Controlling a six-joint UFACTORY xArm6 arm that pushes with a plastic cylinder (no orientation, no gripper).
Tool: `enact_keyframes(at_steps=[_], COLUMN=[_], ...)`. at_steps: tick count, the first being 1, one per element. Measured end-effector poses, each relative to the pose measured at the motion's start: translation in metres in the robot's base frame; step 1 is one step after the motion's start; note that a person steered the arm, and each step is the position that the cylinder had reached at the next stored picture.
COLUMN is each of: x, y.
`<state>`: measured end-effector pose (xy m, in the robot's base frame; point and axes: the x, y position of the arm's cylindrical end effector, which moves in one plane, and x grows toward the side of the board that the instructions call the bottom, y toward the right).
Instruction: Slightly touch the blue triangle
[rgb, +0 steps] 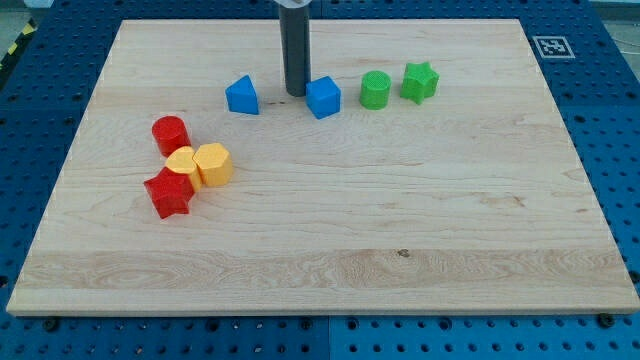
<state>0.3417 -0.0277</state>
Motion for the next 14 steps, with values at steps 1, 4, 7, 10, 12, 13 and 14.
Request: enact_keyframes(at_steps=[1, 4, 7, 10, 12, 13, 14], x=[0.003, 0.008, 0.014, 0.022, 0.022, 0.022, 0.022], y=[-0.003, -0.052, -0.052, -0.050, -0.047, -0.044, -0.042])
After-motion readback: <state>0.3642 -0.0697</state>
